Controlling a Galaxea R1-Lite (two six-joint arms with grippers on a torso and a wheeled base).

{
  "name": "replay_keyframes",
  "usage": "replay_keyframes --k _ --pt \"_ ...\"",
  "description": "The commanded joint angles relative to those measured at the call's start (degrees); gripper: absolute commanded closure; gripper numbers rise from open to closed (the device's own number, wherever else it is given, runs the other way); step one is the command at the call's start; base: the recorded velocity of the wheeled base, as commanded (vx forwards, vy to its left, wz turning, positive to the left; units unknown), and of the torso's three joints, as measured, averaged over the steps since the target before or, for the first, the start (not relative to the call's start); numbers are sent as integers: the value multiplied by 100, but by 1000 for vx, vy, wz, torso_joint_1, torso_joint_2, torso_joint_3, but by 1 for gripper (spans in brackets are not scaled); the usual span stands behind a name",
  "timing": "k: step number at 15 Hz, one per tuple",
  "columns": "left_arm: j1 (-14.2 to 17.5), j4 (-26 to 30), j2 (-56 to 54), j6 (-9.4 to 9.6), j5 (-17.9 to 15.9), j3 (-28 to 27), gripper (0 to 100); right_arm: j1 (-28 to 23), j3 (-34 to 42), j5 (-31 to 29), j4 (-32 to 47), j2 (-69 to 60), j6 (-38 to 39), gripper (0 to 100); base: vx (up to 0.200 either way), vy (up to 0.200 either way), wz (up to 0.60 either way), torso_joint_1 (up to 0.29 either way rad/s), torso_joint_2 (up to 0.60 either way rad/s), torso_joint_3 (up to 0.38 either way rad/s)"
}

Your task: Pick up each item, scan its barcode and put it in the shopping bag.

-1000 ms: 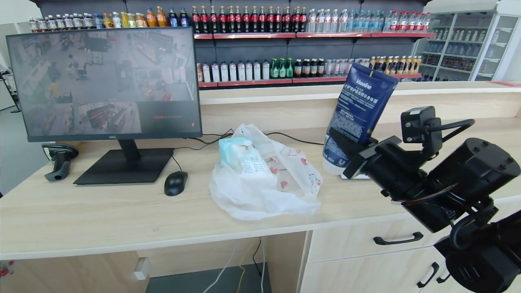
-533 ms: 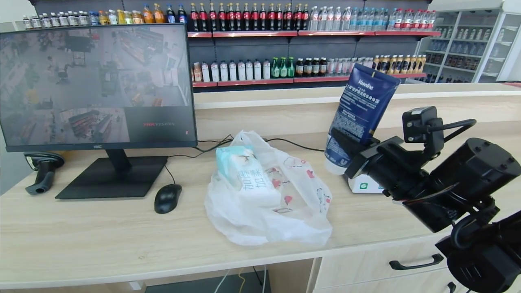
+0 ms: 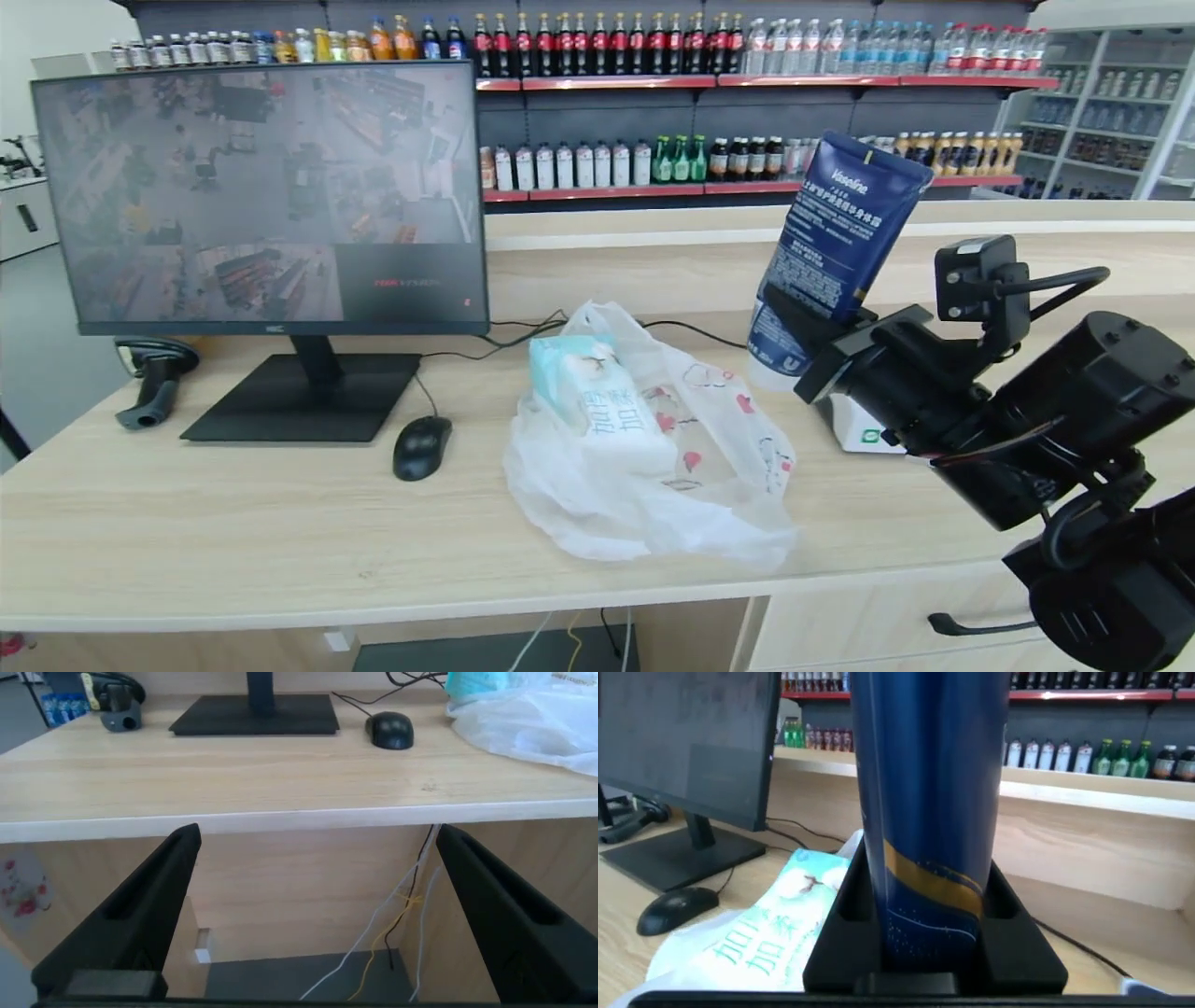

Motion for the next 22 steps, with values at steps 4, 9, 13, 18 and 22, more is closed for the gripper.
replay_keyframes --k 4,9,13,18,22 --pt "-6 2 -2 8 0 0 0 20 -2 6 27 88 -2 100 0 0 150 1 -1 1" --pt "-6 2 -2 17 0 0 0 20 -248 6 27 879 24 100 0 0 0 0 0 0" --pt "-6 2 -2 17 0 0 0 82 -565 6 27 1363 191 100 0 0 0 0 0 0" --pt "-6 2 -2 26 0 0 0 -384 -635 15 27 1424 182 100 0 0 0 0 0 0" --pt "-6 2 -2 17 0 0 0 -428 -494 15 27 1398 182 100 0 0 0 0 0 0"
